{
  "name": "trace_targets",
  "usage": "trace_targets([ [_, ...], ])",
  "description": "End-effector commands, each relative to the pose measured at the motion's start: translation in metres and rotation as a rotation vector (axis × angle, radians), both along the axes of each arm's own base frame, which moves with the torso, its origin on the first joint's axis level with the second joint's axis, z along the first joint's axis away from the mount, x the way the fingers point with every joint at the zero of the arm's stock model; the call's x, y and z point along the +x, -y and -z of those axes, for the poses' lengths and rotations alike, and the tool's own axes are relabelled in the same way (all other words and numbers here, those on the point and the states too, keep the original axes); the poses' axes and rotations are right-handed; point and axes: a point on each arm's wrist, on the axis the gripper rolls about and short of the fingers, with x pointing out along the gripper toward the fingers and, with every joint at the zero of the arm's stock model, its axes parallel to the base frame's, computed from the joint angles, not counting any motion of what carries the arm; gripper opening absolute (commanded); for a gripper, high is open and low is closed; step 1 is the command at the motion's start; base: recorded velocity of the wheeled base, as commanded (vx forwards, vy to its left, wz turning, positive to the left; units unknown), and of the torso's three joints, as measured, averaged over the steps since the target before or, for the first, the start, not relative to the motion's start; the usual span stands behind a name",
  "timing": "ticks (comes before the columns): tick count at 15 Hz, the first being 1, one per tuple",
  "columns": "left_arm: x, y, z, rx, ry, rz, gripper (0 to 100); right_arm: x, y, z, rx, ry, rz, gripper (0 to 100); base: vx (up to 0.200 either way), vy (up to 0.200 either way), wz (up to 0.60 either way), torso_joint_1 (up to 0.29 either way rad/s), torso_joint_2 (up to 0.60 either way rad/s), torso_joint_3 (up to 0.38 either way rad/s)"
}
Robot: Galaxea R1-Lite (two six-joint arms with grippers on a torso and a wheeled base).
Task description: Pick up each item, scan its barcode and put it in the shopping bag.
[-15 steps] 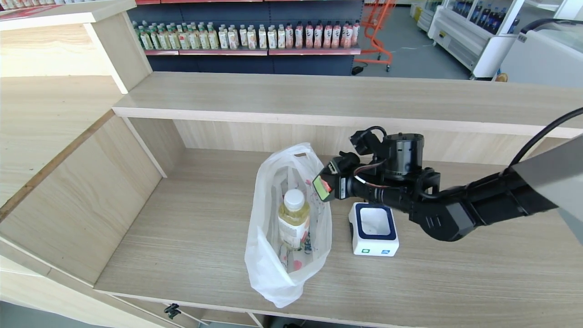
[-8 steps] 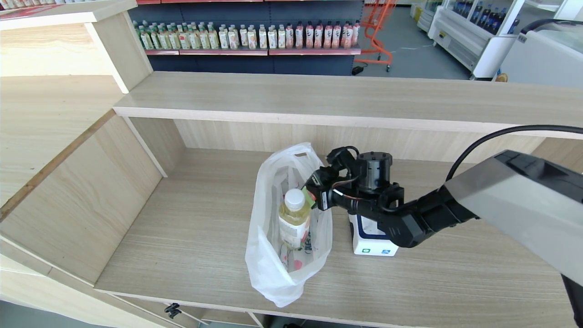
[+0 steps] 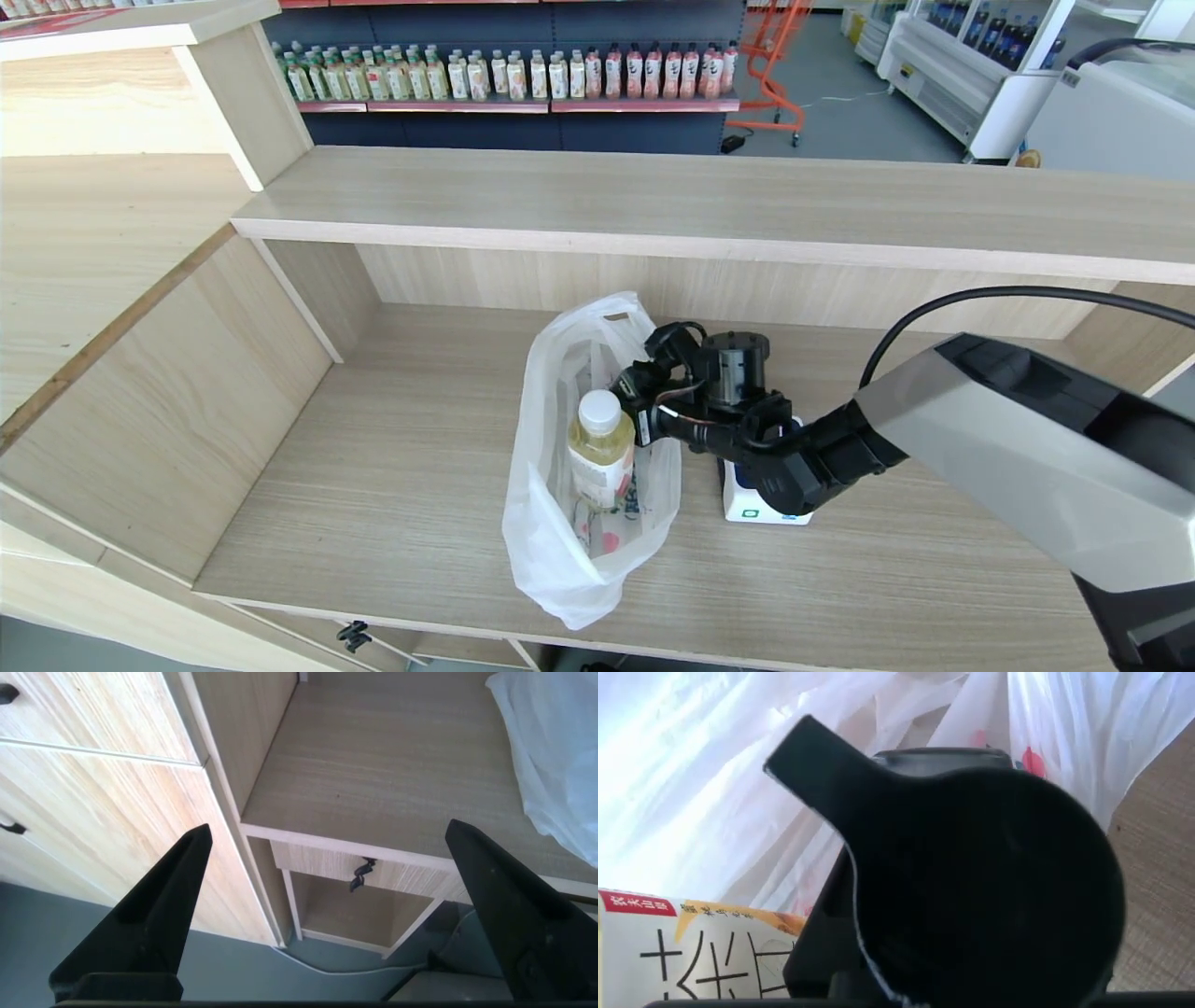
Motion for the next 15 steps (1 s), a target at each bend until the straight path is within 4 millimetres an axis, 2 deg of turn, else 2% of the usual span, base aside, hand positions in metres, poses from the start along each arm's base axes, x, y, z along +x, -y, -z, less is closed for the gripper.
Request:
trace_targets([
  [1,0.000,0.000,0.000,0.000,0.000,0.000,100,0.000,-0.001,0.004,-0.004,-0.007,-0.002,100,0.000,0.000,0.00,0.000,0.00,0.000],
  [4,0.000,0.000,0.000,0.000,0.000,0.000,100,-0.001,0.002,-0.009,0.019,0.010,0.004,100,0.000,0.000,0.00,0.000,0.00,0.000],
  [5,0.000,0.000,0.000,0.000,0.000,0.000,100,-0.004,0.008,-0.028,0.068,0.014,0.012,100,0.000,0.000,0.00,0.000,0.00,0.000],
  [6,0.000,0.000,0.000,0.002,0.000,0.000,100,-0.014,0.017,-0.059,0.170,-0.003,-0.007,100,0.000,0.000,0.00,0.000,0.00,0.000],
  [7,0.000,0.000,0.000,0.000,0.000,0.000,100,-0.026,0.028,-0.079,0.218,-0.016,-0.015,100,0.000,0.000,0.00,0.000,0.00,0.000],
  [9,0.000,0.000,0.000,0.000,0.000,-0.002,100,-0.057,0.051,-0.103,0.249,-0.034,-0.021,100,0.000,0.000,0.00,0.000,0.00,0.000],
  [10,0.000,0.000,0.000,0.000,-0.001,0.000,100,-0.078,0.065,-0.112,0.246,-0.040,-0.021,100,0.000,0.000,0.00,0.000,0.00,0.000],
  [11,0.000,0.000,0.000,0.000,0.000,0.000,100,-0.120,0.091,-0.124,0.244,-0.048,-0.026,100,0.000,0.000,0.00,0.000,0.00,0.000],
  [12,0.000,0.000,0.000,0.000,0.000,0.000,100,-0.162,0.118,-0.128,0.226,-0.072,0.009,100,0.000,0.000,0.00,0.000,0.00,0.000],
  [13,0.000,0.000,0.000,0.000,-0.001,0.000,100,-0.196,0.138,-0.128,0.205,-0.084,0.045,100,0.000,0.000,0.00,0.000,0.00,0.000],
  [14,0.000,0.000,0.000,0.002,0.000,0.000,100,-0.205,0.143,-0.127,0.200,-0.088,0.064,100,0.000,0.000,0.00,0.000,0.00,0.000],
  [15,0.000,0.000,0.000,0.000,0.000,-0.002,100,-0.251,0.175,-0.117,0.147,-0.068,0.259,100,0.000,0.000,0.00,0.000,0.00,0.000],
])
